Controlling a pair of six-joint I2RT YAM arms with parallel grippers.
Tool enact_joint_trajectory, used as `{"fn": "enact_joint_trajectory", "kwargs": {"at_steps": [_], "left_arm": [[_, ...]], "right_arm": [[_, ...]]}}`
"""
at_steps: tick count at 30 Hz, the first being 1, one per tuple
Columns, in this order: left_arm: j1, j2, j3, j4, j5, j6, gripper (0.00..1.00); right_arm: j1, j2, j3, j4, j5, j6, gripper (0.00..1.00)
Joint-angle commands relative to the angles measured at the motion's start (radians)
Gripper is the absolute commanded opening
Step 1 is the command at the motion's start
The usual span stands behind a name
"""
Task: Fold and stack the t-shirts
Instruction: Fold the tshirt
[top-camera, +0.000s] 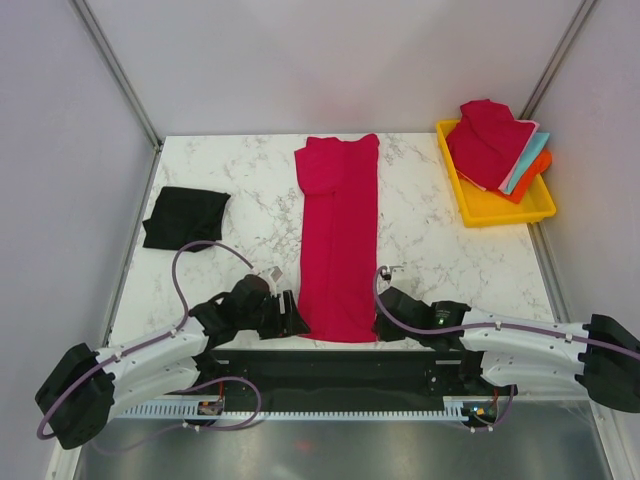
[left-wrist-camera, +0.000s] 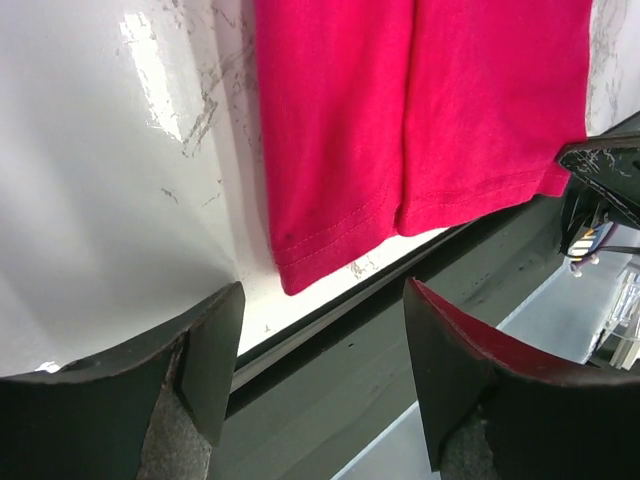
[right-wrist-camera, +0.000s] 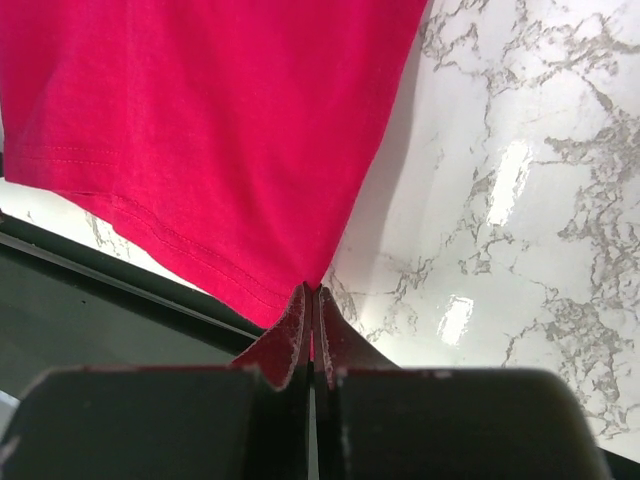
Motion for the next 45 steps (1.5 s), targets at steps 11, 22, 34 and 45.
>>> {"fn": "enact_joint_trajectory", "kwargs": {"at_steps": [11,22,34,45], "left_arm": [[-0.001,0.155,0.048,0.118,-0.064,-0.024,0.47],[-0.001,0.128,0.128,0.104,0.026,-0.026,0.02],[0.258,0.378,0.450,0.046,0.170,0.038,0.02],[0.398,0.720,0.836,0.074,0.180,0.032,0.02]], "right_arm": [[0.005,-0.039,0.008,-0.016,0.012,0.007,0.00],[-0.007,-0.033,0.091,-0.042,0.122,-0.034,0.00],[-0.377,0.263,0.430,-0.071,0.089,-0.301,0.00],[-0.550,0.608,0.795,-0.053,0.058,-0.386,0.00]]}}
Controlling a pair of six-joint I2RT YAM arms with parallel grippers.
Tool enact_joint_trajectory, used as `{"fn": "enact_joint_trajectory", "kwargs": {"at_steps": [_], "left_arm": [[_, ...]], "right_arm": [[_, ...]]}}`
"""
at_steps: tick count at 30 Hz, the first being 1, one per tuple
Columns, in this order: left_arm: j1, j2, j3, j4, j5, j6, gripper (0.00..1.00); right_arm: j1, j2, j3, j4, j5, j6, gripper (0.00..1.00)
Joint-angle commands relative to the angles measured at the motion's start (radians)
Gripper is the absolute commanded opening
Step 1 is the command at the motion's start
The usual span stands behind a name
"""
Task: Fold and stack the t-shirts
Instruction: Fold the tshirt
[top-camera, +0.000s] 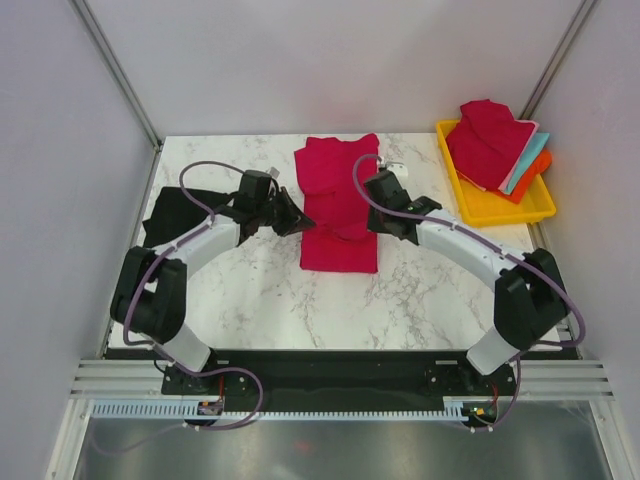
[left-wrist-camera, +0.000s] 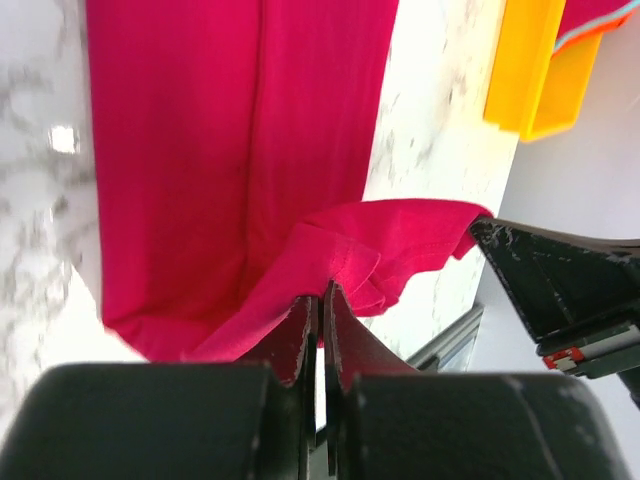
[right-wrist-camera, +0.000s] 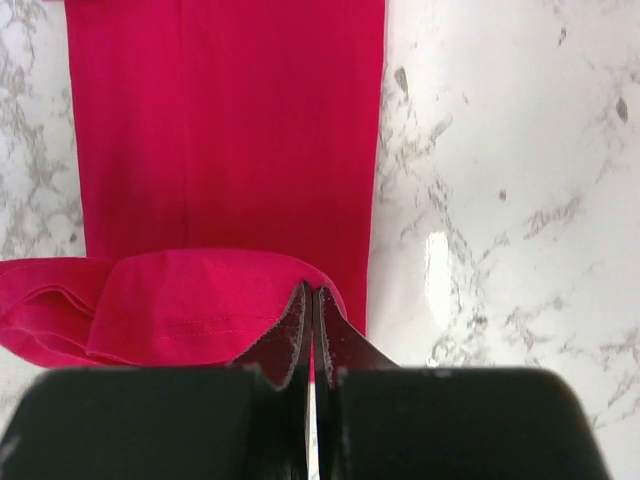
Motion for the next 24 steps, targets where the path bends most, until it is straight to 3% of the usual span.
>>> {"fn": "enact_joint_trajectory", "kwargs": {"at_steps": [1,8,20,21,22,23,24], "left_arm": [[0.022,0.069,0.142,0.002,0.012,0.048,0.02],[0.066,0.287,0.355,-0.011,0.069,0.044,0.02],[0.112,0.516,0.559,0.003,0.086,-0.011,0.02],[0.114,0.530,0.570,0.003,0.092,-0.016,0.02],[0.118,0.559,0.584,0.003,0.095,-0.019,0.09],[0.122,0.569,0.601,-0.015,0.089,-0.022,0.45],[0.123,0.574,0.599,-0.015,0.080,-0.027,0.60]], "right_arm": [[-0.048,0.090,0.121,0.011,-0.013,-0.048,0.00],[-0.154,0.274,0.285,0.006,-0.091,-0.076,0.00],[-0.243,0.475,0.512,0.053,-0.153,-0.123,0.00],[-0.245,0.487,0.526,0.053,-0.143,-0.123,0.08],[-0.246,0.497,0.538,0.051,-0.131,-0.117,0.20],[-0.248,0.506,0.543,0.053,-0.122,-0.113,0.45],[-0.248,0.506,0.544,0.054,-0.104,-0.111,0.51]]}}
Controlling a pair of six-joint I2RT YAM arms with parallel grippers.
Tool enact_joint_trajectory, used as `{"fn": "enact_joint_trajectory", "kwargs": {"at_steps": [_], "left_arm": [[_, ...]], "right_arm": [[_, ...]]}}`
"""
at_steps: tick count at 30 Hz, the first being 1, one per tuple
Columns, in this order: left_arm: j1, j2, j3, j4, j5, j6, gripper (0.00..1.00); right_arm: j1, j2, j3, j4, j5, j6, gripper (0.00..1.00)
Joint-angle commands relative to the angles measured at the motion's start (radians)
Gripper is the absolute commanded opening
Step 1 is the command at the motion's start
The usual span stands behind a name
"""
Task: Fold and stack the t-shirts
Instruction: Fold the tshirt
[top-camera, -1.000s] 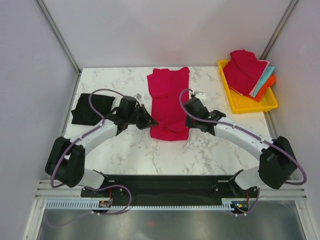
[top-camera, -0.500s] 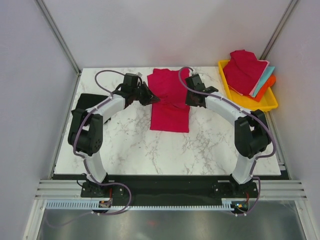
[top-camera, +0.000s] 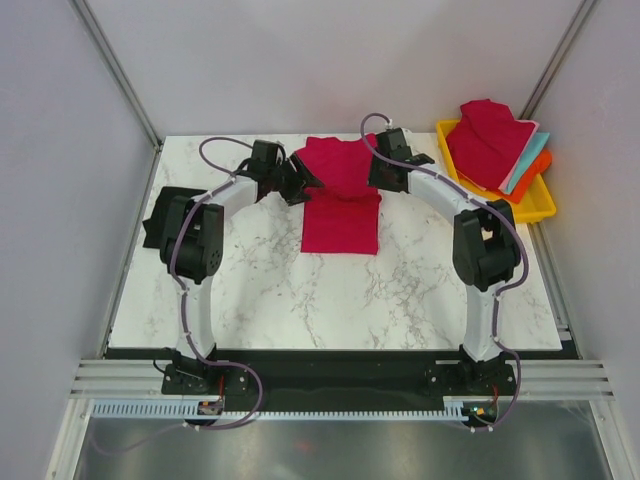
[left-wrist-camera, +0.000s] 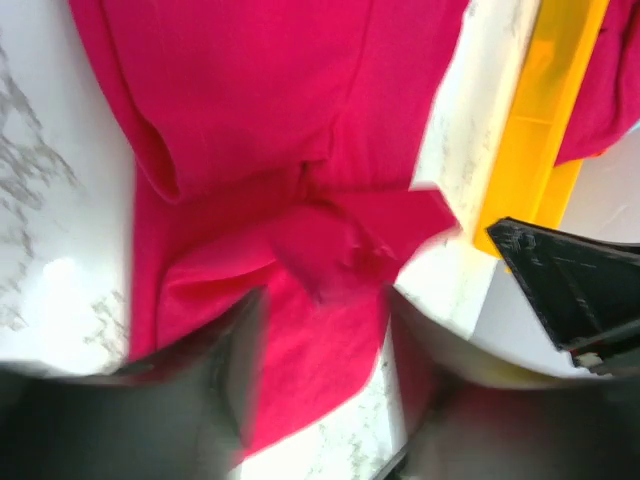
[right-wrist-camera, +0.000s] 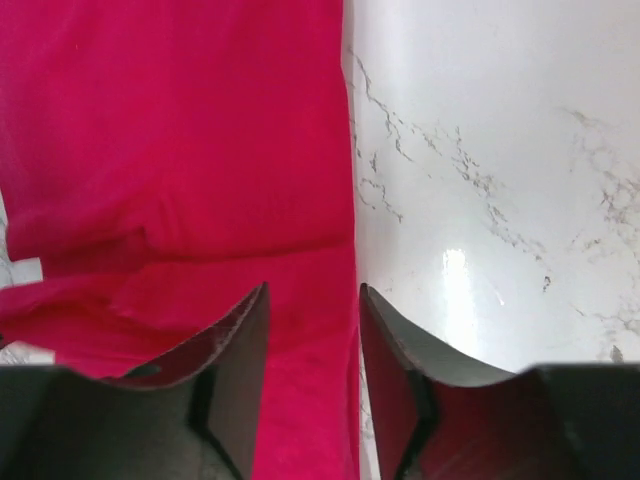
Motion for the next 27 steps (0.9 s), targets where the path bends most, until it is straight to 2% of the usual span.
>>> {"fn": "enact_joint_trajectory", "kwargs": {"at_steps": [1,2,5,9,10,11,18,21,23,27], "left_arm": [[0.010,0.019,0.051,0.001,0.005,-0.030,0.77],[0.010,0.011,0.038,0.001,-0.025,-0.024,0.99],[0.008,-0.052,-0.011,0.007,-0.057,-0.002,1.00],[0.008,-0.158,-0.129,0.037,-0.073,0.001,0.94],[0.008,-0.182,-0.158,0.038,-0.076,0.002,0.91],[0.008,-0.202,-0.213,0.044,-0.078,0.002,0.84],[-0.019,-0.340,-0.445,0.076,-0.124,0.050,0.64],[-0.025,-0.345,-0.514,0.099,-0.125,0.085,0.63],[-0.029,-0.336,-0.534,0.116,-0.104,0.099,0.66],[-0.032,-0.313,-0.517,0.116,-0.061,0.114,0.67]], "right_arm": [[0.000,0.004,0.042,0.035,0.037,-0.008,0.55],[-0.002,-0.005,0.018,0.045,0.037,-0.006,0.61],[-0.003,-0.063,-0.051,0.080,0.029,0.008,0.64],[-0.002,-0.168,-0.177,0.127,-0.030,0.032,0.63],[-0.003,-0.189,-0.206,0.146,-0.061,0.037,0.63],[-0.002,-0.224,-0.262,0.149,-0.075,0.040,0.62],[0.006,-0.338,-0.556,0.245,-0.195,0.114,0.46],[0.030,-0.354,-0.639,0.299,-0.212,0.134,0.45],[0.053,-0.357,-0.657,0.315,-0.202,0.134,0.47],[0.092,-0.363,-0.651,0.315,-0.132,0.112,0.46]]}}
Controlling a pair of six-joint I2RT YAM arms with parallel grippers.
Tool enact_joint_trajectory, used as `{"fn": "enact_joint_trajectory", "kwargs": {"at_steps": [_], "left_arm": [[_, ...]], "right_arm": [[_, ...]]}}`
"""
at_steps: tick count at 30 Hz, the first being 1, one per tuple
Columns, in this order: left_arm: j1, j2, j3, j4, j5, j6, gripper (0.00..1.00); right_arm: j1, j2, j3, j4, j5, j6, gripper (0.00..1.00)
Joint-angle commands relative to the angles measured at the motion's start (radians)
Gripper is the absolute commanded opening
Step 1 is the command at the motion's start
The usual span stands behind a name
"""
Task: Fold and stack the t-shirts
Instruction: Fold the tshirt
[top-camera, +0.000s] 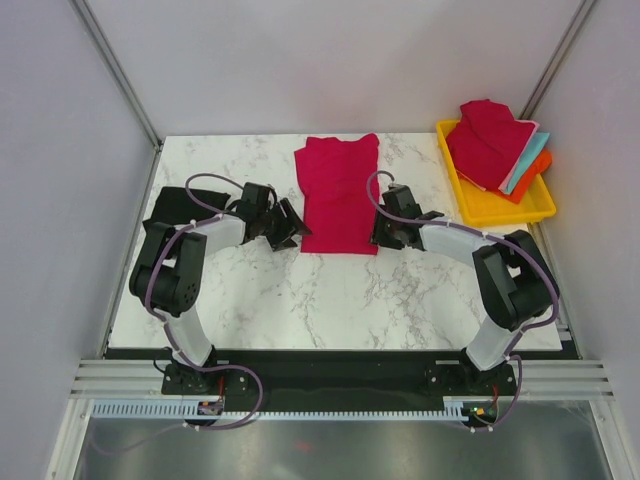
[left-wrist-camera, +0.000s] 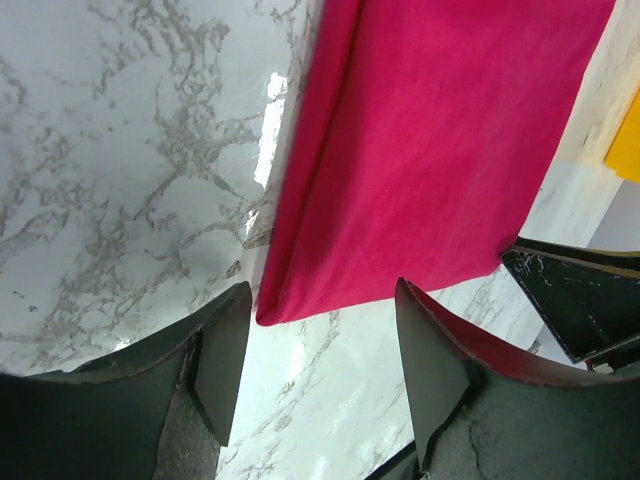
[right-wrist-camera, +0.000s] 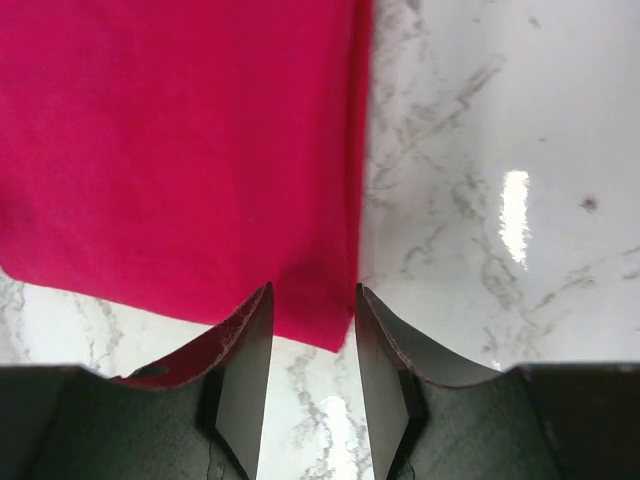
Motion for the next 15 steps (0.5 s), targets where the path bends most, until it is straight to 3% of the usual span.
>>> {"fn": "enact_joint_trajectory", "kwargs": {"at_steps": [1,7,11,15], "left_arm": [[-0.006,0.004,0.018,0.055,0.027,0.059,0.66],[-0.007,0.019,0.047,0.018,0.014,0.082,0.57],[-0.009,0.021,0.055,0.017,0.010,0.093,0.44],[-0.009,0.033,0.061,0.015,0.006,0.096,0.43]], "right_arm": [[0.027,-0.029,0.012,0.084,0.042,0.003,0.45],[0.027,0.003,0.032,0.061,0.065,0.009,0.43],[0.027,-0.002,0.036,0.061,0.078,0.006,0.43],[0.027,0.007,0.042,0.058,0.096,-0.003,0.42]]}}
